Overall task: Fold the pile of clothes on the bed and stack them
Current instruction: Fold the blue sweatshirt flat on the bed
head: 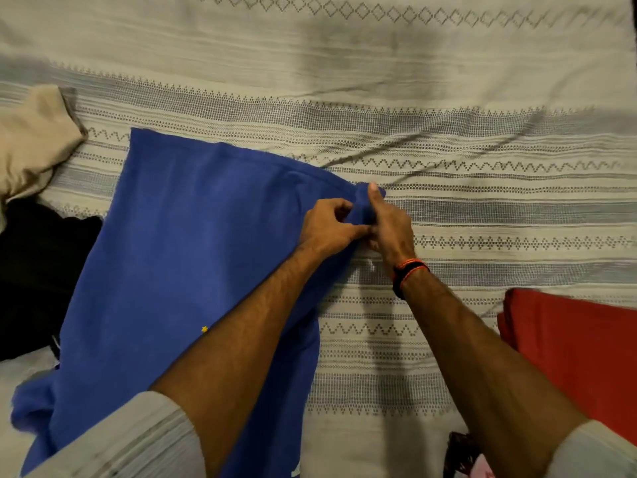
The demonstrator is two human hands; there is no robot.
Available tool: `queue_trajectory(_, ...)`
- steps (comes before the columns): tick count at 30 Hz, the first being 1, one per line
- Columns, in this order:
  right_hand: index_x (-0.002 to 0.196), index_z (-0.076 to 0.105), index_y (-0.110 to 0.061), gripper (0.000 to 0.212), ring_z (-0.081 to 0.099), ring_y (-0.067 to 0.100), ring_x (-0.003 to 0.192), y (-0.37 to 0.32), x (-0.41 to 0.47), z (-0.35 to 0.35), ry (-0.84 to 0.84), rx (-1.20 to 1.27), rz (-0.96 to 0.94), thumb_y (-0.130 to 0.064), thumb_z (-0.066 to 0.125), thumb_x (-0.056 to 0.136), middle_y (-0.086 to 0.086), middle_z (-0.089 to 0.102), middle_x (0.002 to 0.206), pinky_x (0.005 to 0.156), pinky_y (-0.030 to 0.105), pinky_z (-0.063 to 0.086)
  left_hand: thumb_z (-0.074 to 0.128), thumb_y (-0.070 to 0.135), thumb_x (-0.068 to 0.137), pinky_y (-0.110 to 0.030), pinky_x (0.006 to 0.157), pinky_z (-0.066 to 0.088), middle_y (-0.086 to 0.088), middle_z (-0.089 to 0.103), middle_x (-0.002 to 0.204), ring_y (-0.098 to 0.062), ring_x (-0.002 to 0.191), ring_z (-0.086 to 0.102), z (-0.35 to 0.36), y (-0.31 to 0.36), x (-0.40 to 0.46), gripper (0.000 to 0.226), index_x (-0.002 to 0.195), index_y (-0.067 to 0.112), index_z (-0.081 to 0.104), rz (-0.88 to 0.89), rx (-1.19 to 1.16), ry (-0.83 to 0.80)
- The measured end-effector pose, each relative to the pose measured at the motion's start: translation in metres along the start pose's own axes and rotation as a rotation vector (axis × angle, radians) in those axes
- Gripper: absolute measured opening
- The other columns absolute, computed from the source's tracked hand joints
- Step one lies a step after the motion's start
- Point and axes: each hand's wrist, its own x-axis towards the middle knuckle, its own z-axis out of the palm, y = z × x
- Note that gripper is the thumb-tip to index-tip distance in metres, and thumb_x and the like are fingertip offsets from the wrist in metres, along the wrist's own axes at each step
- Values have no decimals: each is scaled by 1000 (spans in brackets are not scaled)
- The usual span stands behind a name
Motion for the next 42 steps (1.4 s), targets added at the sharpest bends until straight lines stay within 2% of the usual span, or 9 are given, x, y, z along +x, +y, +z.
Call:
queue_trajectory(4,54,63,-25,61,58,20,64,-7,0,-2,-61,4,-45,-83,53,70,-3,60,63,68,43,49,73,14,81,-38,74,55,3,65,72,-18,73,64,13,9,0,18,70,19,59,19,-67,34)
queue_trajectory(7,80,70,-21,66,65,17,65,-5,4,-4,-153,187,41,-74,32,91,1,68,70,60,28,52,66,3,86,-20,62,42,6,53,64,-3,59,49,7,12,3,29,65,17,51,-9,-226,105)
queue_trajectory(11,83,51,-17,38,49,13,59,-2,6,-4,-228,261,89,-49,42,102,-4,52,66,53,27,41,64,8,91,-17,68,46,1,63,85,-6,77,57,-34,-7,12,7,96,4,63,-85,-416,315)
queue_trajectory(15,86,62,-13,18,58,9,61,5,16,8,-214,50,8,-30,65,94,0,65,78,55,26,49,63,10,91,-16,62,49,-7,67,110,-12,88,61,-66,-40,18,30,120,3,62,-208,-417,389)
queue_trajectory(19,114,63,-5,40,74,24,86,2,19,27,-193,-11,14,-30,75,85,10,73,104,73,44,62,64,5,89,-18,66,53,-7,66,110,-12,88,62,-73,-50,22,29,118,4,62,-199,-398,395)
queue_trajectory(22,105,70,-10,42,74,26,86,0,24,35,-166,-79,1,-37,81,75,8,75,97,75,51,61,73,17,87,-38,85,56,-9,67,119,-24,105,64,-69,-54,25,38,122,5,63,-223,-372,285)
queue_trajectory(27,70,71,-22,13,71,24,81,-9,34,40,-23,-101,-71,-33,75,75,-1,74,78,80,52,59,63,-2,89,-16,79,55,-7,68,115,-15,103,65,-71,-49,37,35,123,3,60,-109,-358,336)
queue_trajectory(33,83,71,-20,41,72,21,83,-9,45,44,-29,-77,-40,-53,78,60,-2,75,85,80,49,60,71,25,88,-37,88,57,-1,72,108,-17,100,67,-74,-49,54,28,113,13,68,-151,-239,298)
queue_trajectory(42,91,72,-18,25,74,18,83,-19,54,44,-14,-101,-76,-31,83,72,-2,76,84,78,44,61,69,21,90,-24,76,57,1,72,97,-11,89,67,-74,-50,65,16,103,12,71,-127,-327,312)
